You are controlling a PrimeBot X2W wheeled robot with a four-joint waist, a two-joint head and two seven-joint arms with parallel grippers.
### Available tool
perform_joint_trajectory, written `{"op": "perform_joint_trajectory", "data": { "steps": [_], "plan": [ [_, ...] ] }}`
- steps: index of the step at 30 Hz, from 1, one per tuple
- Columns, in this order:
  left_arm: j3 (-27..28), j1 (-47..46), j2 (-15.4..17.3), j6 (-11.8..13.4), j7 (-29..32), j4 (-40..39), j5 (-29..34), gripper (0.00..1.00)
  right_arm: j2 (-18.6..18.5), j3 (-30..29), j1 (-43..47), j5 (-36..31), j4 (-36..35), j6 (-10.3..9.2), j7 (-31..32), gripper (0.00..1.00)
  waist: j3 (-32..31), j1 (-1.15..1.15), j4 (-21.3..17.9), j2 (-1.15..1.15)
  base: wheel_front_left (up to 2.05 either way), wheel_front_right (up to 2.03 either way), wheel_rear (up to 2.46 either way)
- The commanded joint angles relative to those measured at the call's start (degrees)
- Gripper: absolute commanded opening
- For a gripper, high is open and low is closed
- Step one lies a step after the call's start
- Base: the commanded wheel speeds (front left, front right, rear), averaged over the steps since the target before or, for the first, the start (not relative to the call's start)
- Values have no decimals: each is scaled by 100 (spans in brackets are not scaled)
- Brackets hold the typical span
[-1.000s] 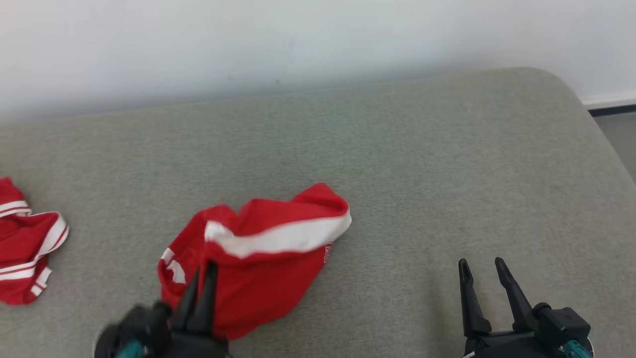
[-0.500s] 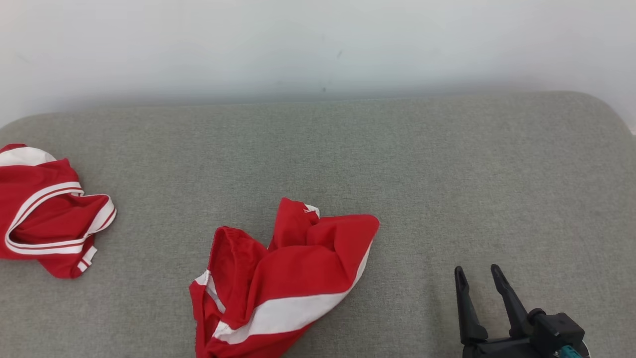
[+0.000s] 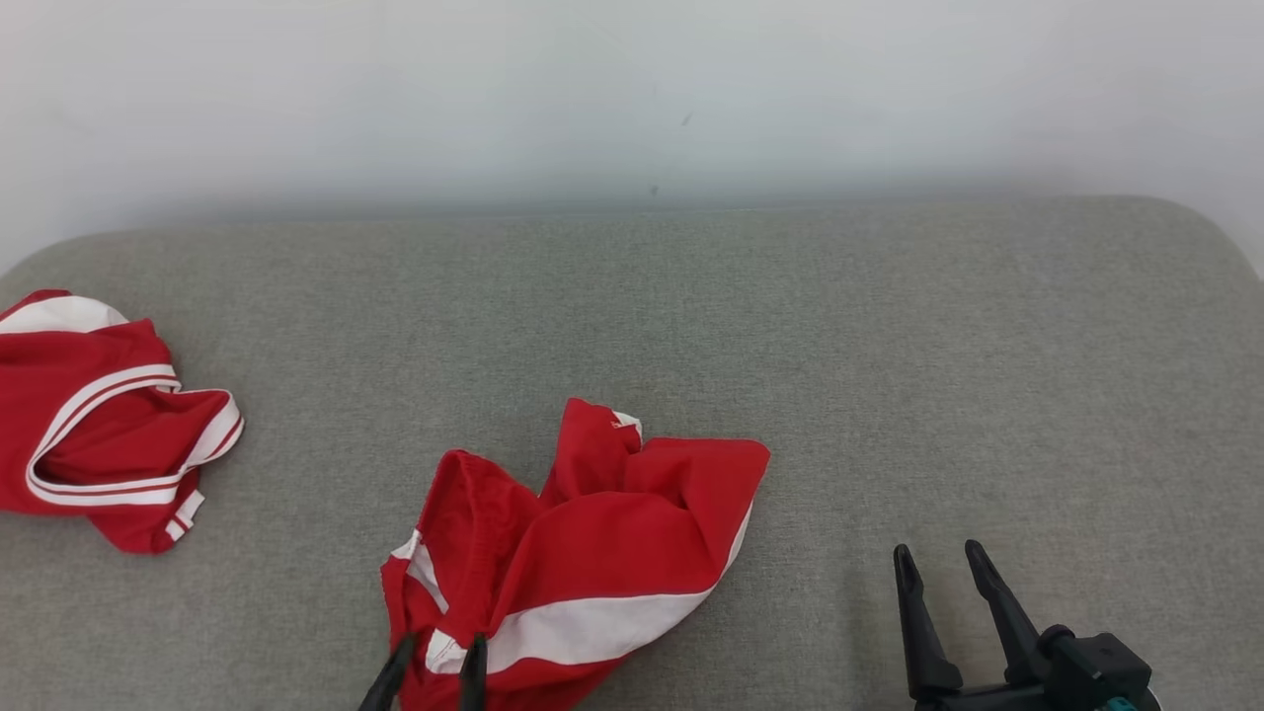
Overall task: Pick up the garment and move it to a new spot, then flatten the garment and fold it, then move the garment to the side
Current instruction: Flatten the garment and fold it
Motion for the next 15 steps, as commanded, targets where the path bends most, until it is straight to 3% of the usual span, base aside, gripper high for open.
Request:
{"op": "perform_joint_trajectory", "data": {
  "steps": [1,10,11,12,15],
  "plan": [
    [-15,-104,-8,-5,-11,-5,19,100,-17,-17,-21,35,22,20,-8,100,1,1,-24,0,0,0,0],
    [9,-430,70,56,241,728,-43,100,-11,-47,-70,-8,47,20,-8,100,60,1,-259,0,0,0,0],
    [27,-491,68,53,181,758,-43,76,-13,-56,-61,-11,49,20,-8,100,62,1,-264,0,0,0,0],
    [43,-508,50,31,154,813,-69,0,-14,-69,-54,-12,49,20,-8,100,62,1,-263,0,0,0,0],
    [120,-577,28,-23,42,749,-105,0,-12,-108,-10,-3,37,20,-8,100,52,1,-211,0,0,0,0]
  ]
}}
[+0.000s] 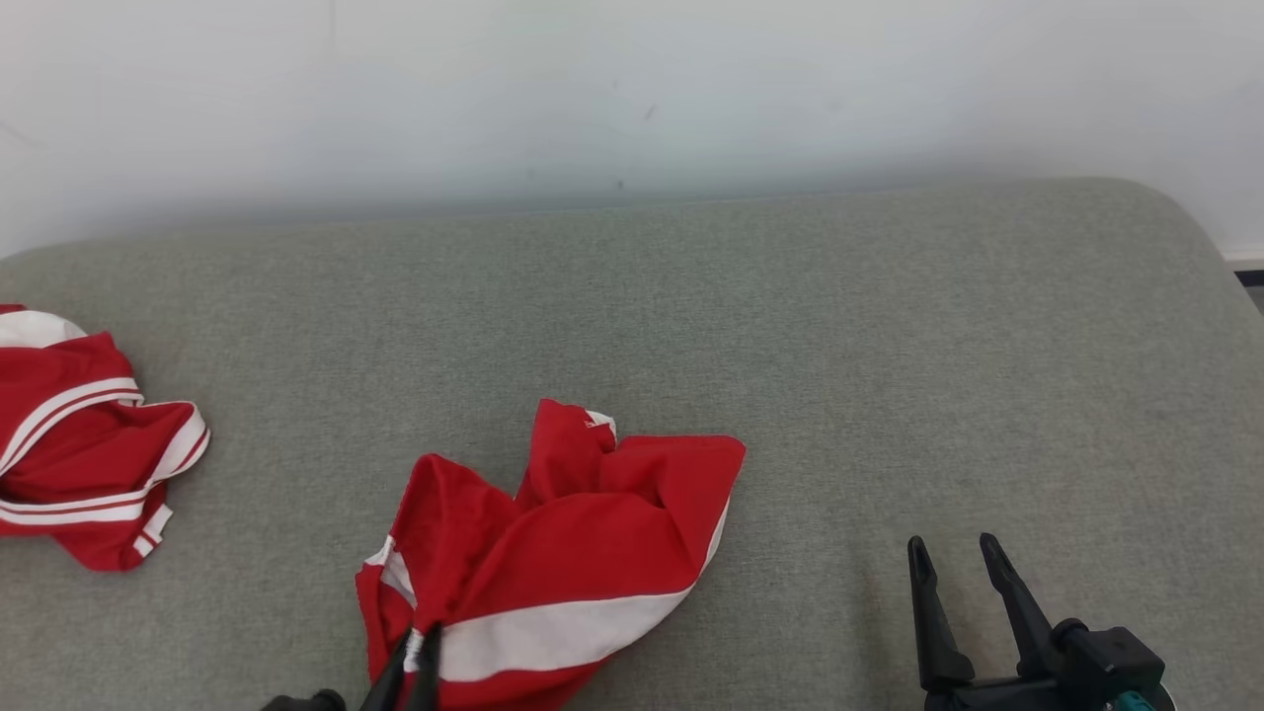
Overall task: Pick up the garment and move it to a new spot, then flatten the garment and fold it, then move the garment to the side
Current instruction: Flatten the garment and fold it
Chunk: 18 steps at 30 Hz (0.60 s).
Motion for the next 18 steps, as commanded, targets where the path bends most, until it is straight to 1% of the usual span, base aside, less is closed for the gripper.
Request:
{"op": "perform_joint_trajectory", "data": {
  "steps": [1,4,6,8,11,12,13,16,18],
  "plan": [
    [118,-65,20,-23,-81,-104,-29,0,-7,-25,62,4,-2,20,-8,100,-1,0,68,0,0,0,0],
    [266,-23,81,-45,-134,-376,-20,0,-7,-41,63,52,-23,20,-8,100,11,0,180,0,0,0,0],
    [357,110,50,-15,-148,-695,-41,0,-8,-66,75,68,-23,20,-8,100,10,0,269,0,0,0,0],
    [472,280,88,6,-148,-1094,-32,0,-8,-90,80,96,-16,20,-8,100,17,0,358,0,0,0,0],
    [449,604,121,-90,-94,-1534,-242,0,-7,-53,49,111,1,20,-8,100,32,0,465,0,0,0,0],
    [449,604,121,-90,-94,-1534,-242,0,-7,-53,49,111,1,20,-8,100,32,0,465,0,0,0,0],
    [335,853,169,-142,54,-1677,-416,0,-8,-32,40,127,27,20,-8,100,40,0,517,0,0,0,0],
    [216,1037,265,-192,159,-1655,-477,0,-8,-1,20,130,37,20,-8,100,44,0,540,0,0,0,0],
    [145,1220,154,-199,179,-1497,-687,0,-8,6,14,131,52,20,-8,100,39,0,569,0,0,0,0]
  ]
}}
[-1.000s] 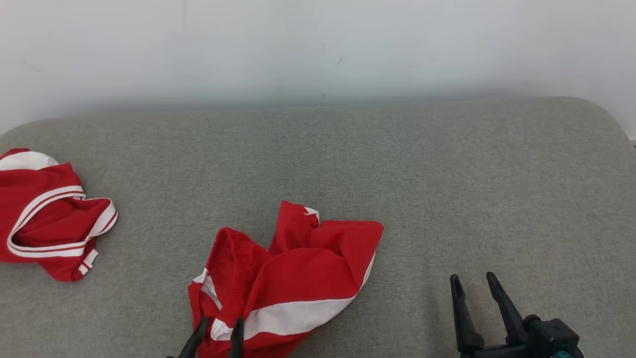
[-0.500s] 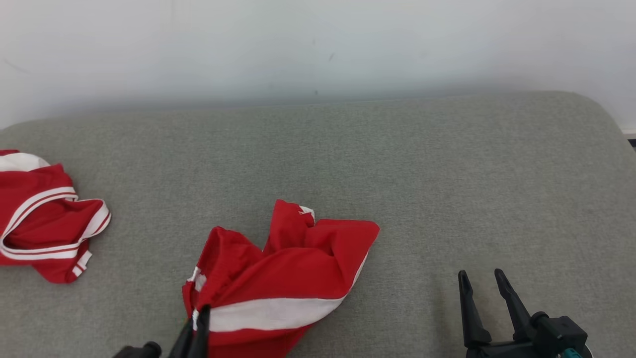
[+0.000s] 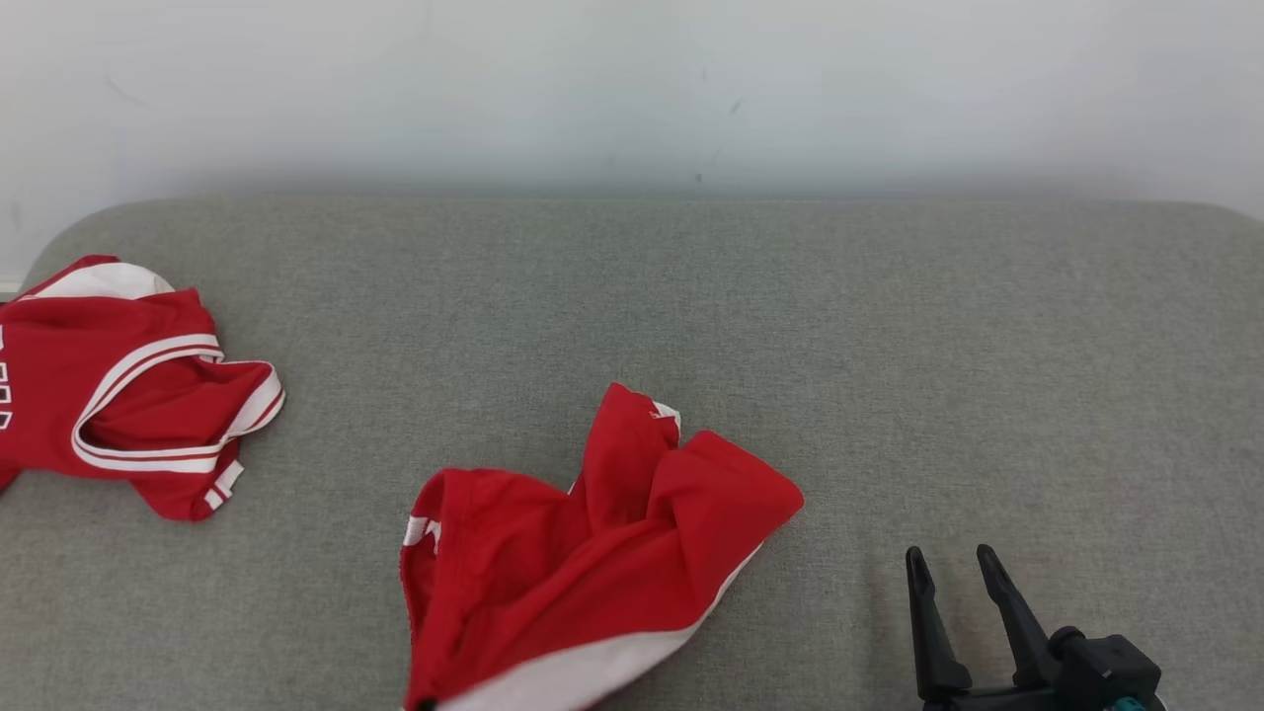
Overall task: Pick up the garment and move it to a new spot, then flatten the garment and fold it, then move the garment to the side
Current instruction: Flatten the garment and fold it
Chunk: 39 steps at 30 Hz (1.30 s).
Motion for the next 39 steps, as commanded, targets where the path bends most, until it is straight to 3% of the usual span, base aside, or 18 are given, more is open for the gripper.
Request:
{"op": "perform_joint_trajectory", "data": {
  "steps": [1,4,5,6,13,20,35,36,37,38,39],
  "plan": [
    [-48,100,-7,-12,-3,124,4,0,-11,19,-42,10,14,20,-8,100,-4,0,20,0,0,0,0],
    [-79,81,-97,-9,-117,564,69,2,-9,51,-43,-8,91,20,-8,100,-41,0,74,0,0,0,0],
    [-56,37,-151,0,-159,689,75,47,-9,66,-47,-26,119,20,-8,100,-58,0,94,0,0,0,0],
    [-30,2,-197,20,-193,820,61,100,-9,72,-57,-40,137,20,-8,100,-80,0,113,0,0,0,0],
    [32,-162,-329,-69,-322,853,54,100,-9,243,-176,-61,377,20,-7,100,-199,0,292,0,0,0,0],
    [688,-71,-660,-98,-321,251,602,100,-11,481,-585,-165,938,20,-7,100,-312,0,491,0,0,0,0],
    [1140,-362,-863,-94,-323,338,1439,100,-66,616,-1868,-383,3377,20,-7,100,-341,0,901,0,0,0,0],
    [1141,-369,-865,-94,-323,375,1516,100,-58,647,-1955,-326,3576,20,-7,84,-349,0,918,0,0,0,0],
    [1141,-378,-865,-94,-322,432,1595,100,-60,684,-2064,-315,3627,20,-8,32,-345,0,931,0,0,0,0],
    [1176,-420,-863,-93,-323,452,1645,100,-74,692,-2160,-305,3598,20,-8,0,-336,0,938,0,0,0,0],
    [1229,-456,-860,-93,-323,492,1714,100,-83,700,-2162,-286,3596,20,-7,0,-324,0,933,0,0,0,0]
  ]
}}
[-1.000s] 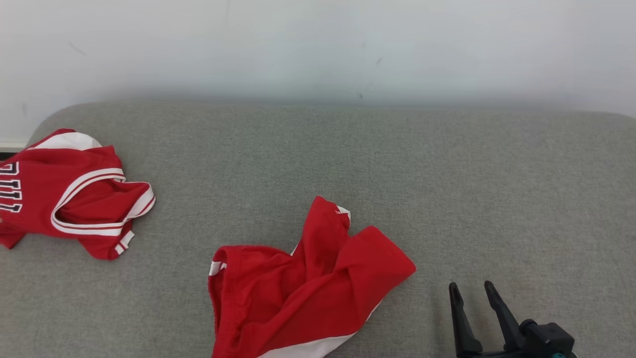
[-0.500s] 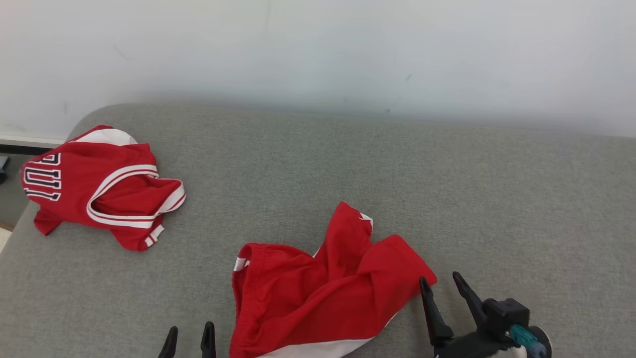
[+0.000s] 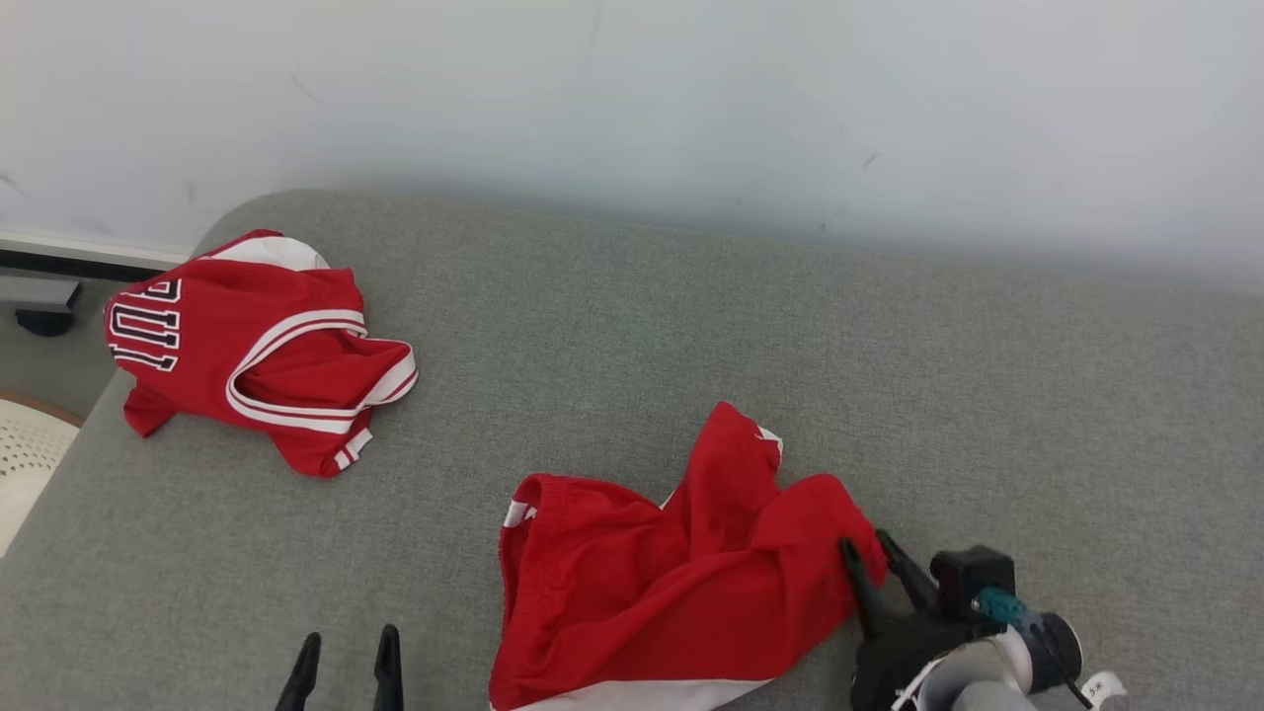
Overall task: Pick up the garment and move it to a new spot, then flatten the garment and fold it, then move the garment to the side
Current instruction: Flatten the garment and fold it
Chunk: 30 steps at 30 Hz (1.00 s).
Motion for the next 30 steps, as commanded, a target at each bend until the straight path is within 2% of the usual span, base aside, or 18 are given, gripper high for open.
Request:
{"op": "perform_joint_trajectory", "data": {
  "steps": [1,5,17,23,26,30],
  "plan": [
    [80,-131,-1,-6,-12,59,77,100,-27,32,-64,28,-43,20,-7,0,24,0,-25,0,0,0,0],
    [235,-140,-5,-7,-13,100,12,100,-46,96,-8,8,-215,20,-7,0,39,0,-143,0,0,0,0],
    [472,-218,-5,-7,-14,242,-125,100,-197,55,849,159,-1612,20,-8,0,21,0,-662,0,0,0,0],
    [460,-145,-5,-7,-14,306,-127,100,-220,-155,1475,354,-2445,20,-7,0,-81,0,-694,0,0,0,0],
    [446,-66,-4,-7,-13,316,-135,100,-202,-228,2080,470,-3062,20,-7,0,-146,0,-694,0,0,0,0],
    [455,-14,-5,-7,-14,313,-161,100,-205,-181,2485,480,-3452,20,39,0,-166,0,-713,0,0,0,0]
  ]
}}
